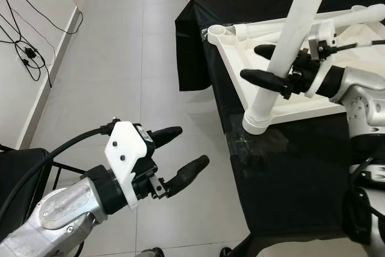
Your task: Building children table
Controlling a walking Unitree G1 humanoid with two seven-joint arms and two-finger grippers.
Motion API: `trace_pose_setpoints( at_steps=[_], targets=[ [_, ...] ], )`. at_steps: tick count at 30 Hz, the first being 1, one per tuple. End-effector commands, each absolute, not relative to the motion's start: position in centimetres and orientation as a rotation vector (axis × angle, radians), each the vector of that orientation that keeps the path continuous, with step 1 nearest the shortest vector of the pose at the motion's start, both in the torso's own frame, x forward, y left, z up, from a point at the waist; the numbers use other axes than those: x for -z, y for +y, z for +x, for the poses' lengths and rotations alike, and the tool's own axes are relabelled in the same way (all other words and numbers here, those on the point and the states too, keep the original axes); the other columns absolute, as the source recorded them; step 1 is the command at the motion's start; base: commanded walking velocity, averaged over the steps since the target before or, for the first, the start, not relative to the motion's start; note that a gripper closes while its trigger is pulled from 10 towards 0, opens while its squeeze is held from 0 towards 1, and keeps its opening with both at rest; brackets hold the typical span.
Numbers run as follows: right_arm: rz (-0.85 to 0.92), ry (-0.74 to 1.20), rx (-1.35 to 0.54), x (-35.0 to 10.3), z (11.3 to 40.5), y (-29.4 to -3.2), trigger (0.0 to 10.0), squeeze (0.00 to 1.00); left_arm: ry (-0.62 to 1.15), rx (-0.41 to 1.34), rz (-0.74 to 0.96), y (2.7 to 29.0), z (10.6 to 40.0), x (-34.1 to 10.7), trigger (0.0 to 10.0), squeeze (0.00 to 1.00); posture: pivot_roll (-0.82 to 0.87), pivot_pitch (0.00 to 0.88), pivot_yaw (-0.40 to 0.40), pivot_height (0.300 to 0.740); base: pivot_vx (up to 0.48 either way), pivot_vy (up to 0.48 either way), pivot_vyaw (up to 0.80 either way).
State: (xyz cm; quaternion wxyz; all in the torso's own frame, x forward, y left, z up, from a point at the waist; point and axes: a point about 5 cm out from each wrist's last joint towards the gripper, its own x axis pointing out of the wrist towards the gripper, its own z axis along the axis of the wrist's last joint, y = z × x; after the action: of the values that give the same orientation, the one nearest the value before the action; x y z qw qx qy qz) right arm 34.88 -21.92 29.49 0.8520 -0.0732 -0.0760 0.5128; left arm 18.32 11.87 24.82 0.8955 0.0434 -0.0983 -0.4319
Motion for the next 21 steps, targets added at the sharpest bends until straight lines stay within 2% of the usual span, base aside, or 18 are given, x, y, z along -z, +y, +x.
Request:
trace_pose_setpoints(
  at_steps=[1,2,7,14,17,19,20,21],
  targets=[
    [-0.170,-0.164,-1.139,-29.7,34.9,-21.4,1.3,0.00,-0.189,0.901,0.110,12.0,18.0,-24.8,10.0,0.00,0.18,0.273,0.018,0.740,0.000,0.000,0.00],
    [-0.168,-0.158,-1.165,-29.8,35.1,-21.4,0.0,0.00,-0.189,0.900,0.111,12.0,18.0,-24.9,10.0,0.00,0.18,0.274,0.019,0.740,0.000,0.000,0.00],
    [-0.179,-0.148,-1.190,-29.8,35.2,-21.7,0.0,0.00,-0.190,0.898,0.114,12.0,18.0,-25.1,10.0,0.00,0.18,0.273,0.020,0.740,0.000,0.000,0.00],
    [-0.233,-0.115,-1.178,-29.6,34.7,-23.6,0.0,0.00,-0.196,0.907,0.110,11.9,18.1,-25.3,10.0,0.00,0.14,0.272,0.017,0.740,0.000,0.000,0.00],
    [-0.284,-0.103,-1.015,-28.7,33.5,-24.8,0.0,0.00,-0.201,0.905,0.107,11.9,18.2,-25.3,10.0,0.00,0.12,0.272,-0.004,0.740,0.000,0.000,0.00],
    [-0.284,-0.103,-1.015,-28.7,33.5,-24.8,0.0,0.00,-0.201,0.905,0.107,11.9,18.2,-25.3,10.0,0.00,0.12,0.272,-0.004,0.740,0.000,0.000,0.00],
    [-0.231,-0.053,-0.889,-27.5,32.7,-24.7,0.0,0.00,-0.201,0.903,0.107,11.9,18.2,-25.3,10.0,0.00,0.11,0.277,-0.021,0.740,0.000,0.000,0.00],
    [-0.220,0.018,-0.507,-25.0,32.4,-23.9,0.0,0.00,-0.200,0.901,0.109,12.0,18.2,-25.2,10.0,0.00,0.11,0.274,-0.026,0.740,0.000,0.000,0.00]
  ],
)
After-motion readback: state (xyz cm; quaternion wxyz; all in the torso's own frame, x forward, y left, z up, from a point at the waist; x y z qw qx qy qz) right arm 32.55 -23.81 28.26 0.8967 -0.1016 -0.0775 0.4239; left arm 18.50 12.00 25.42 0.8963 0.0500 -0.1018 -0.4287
